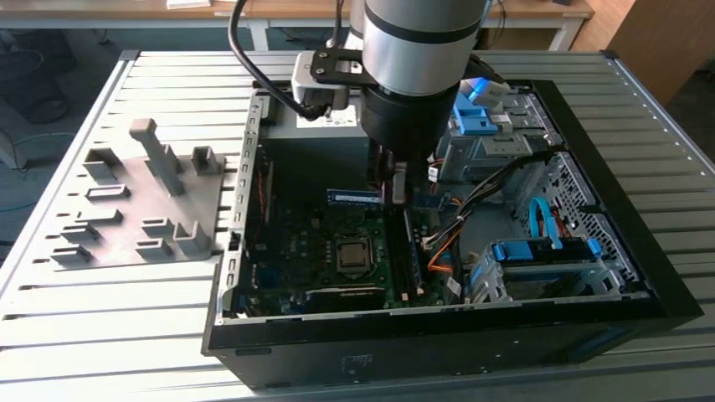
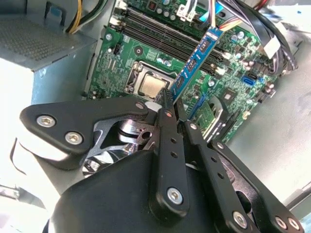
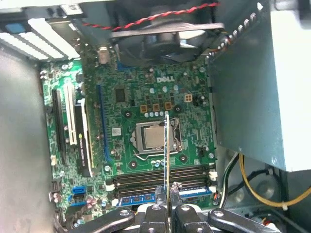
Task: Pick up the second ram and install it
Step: 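Insert the second ram into the second slot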
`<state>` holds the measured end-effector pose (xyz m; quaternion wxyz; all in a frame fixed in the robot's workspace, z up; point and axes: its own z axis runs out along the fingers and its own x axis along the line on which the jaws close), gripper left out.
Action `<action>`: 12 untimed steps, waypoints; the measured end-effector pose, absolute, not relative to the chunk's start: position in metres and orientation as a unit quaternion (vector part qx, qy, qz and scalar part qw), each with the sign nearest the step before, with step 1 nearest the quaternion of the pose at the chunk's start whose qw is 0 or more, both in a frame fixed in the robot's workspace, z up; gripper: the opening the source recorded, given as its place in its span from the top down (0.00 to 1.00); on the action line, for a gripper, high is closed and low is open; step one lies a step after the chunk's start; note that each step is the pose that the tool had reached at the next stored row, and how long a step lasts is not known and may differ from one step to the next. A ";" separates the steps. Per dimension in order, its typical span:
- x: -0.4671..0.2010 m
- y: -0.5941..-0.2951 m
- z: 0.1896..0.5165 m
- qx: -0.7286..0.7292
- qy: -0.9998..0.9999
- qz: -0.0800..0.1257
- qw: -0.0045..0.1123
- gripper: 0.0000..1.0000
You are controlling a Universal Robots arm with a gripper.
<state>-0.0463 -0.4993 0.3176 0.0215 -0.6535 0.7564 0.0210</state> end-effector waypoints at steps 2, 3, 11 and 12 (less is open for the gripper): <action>-0.046 -0.499 0.318 -0.643 0.766 0.021 0.022 0.86; -0.046 -0.499 0.317 -0.637 0.770 0.021 0.022 0.86; -0.046 -0.499 0.317 -0.593 0.805 0.019 0.023 0.86; -0.046 -0.499 0.317 -0.587 0.809 0.019 0.023 0.86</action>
